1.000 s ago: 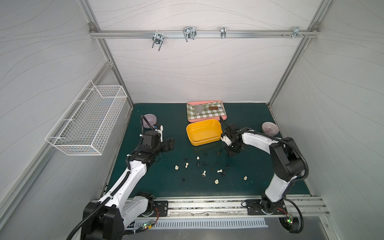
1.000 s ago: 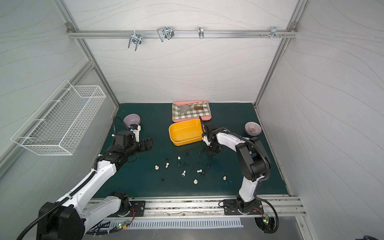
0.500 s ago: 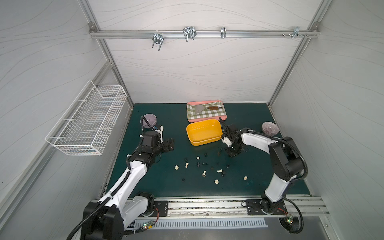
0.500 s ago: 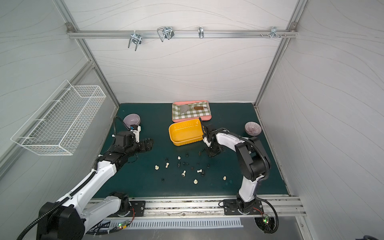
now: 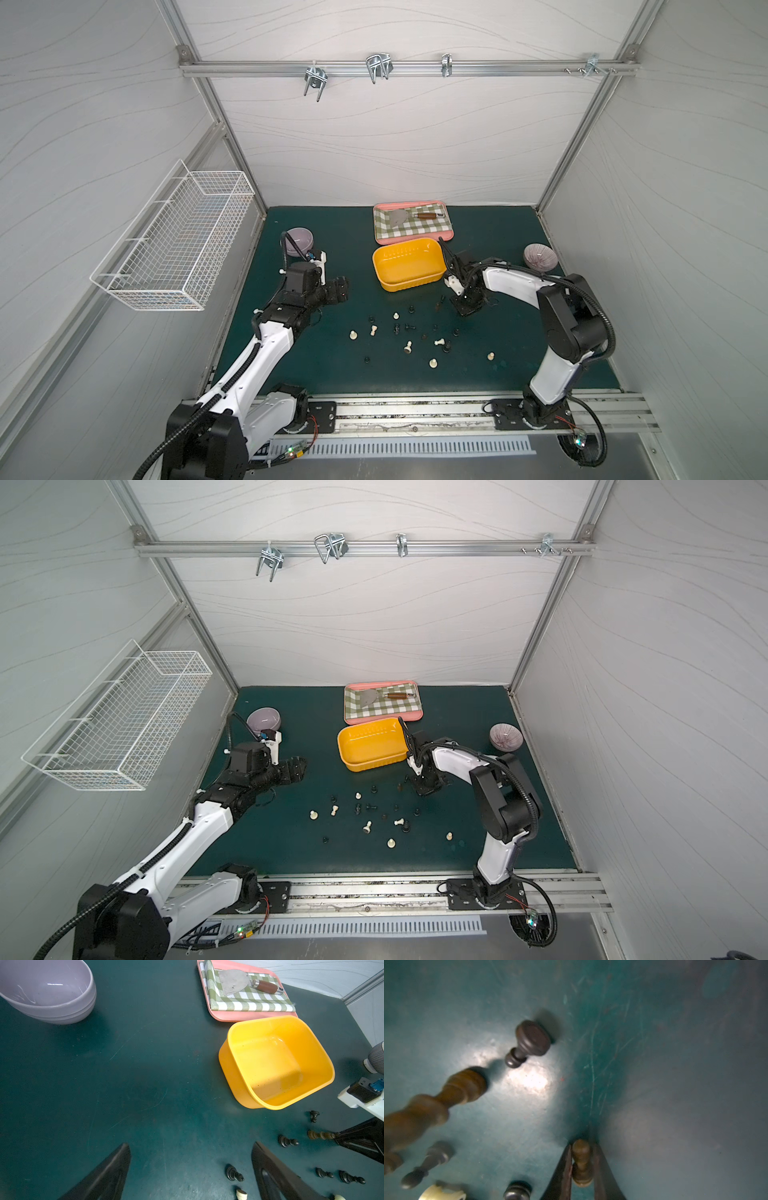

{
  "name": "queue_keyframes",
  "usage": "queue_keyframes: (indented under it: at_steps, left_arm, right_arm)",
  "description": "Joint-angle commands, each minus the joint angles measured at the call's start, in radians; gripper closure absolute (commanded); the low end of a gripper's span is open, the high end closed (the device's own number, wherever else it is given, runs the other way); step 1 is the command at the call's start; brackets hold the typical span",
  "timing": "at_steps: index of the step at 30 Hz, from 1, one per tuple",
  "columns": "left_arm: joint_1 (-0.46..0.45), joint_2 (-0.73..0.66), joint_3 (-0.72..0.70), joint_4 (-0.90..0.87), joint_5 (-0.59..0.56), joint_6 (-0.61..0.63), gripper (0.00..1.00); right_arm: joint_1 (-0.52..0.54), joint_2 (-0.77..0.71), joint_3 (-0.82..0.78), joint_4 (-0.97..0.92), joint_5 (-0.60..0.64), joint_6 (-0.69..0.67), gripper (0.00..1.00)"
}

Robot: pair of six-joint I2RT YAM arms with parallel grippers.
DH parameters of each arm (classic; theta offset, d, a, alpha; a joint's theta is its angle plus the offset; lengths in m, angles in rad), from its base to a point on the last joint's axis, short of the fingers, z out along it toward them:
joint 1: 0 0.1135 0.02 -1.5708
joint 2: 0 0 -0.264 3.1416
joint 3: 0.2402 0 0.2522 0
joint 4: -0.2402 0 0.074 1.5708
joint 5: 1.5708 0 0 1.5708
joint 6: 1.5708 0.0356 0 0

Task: Put the chess pieces into the storage box
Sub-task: Pick up the chess piece at the center of the board.

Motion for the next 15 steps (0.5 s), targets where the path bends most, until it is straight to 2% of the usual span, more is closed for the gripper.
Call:
queue_keyframes:
  at_steps: [1, 9, 15]
  left_arm:
    - [-0.002, -0.020, 0.000, 0.048, 0.003, -0.011, 0.08]
    - [-0.001, -0.020, -0.001, 0.050, 0.004, -0.011, 0.08]
    - [-0.001, -0.021, -0.003, 0.053, 0.012, -0.014, 0.07]
  right_arm:
    - [0.006, -0.022, -0.031, -0.043, -0.024, 0.017, 0.82]
    - [-0.025, -0.097, 0.022, -0.042, -0.153, 0.052, 0.84]
    - [-0.063, -0.135, 0.138, -0.045, -0.247, 0.058, 0.85]
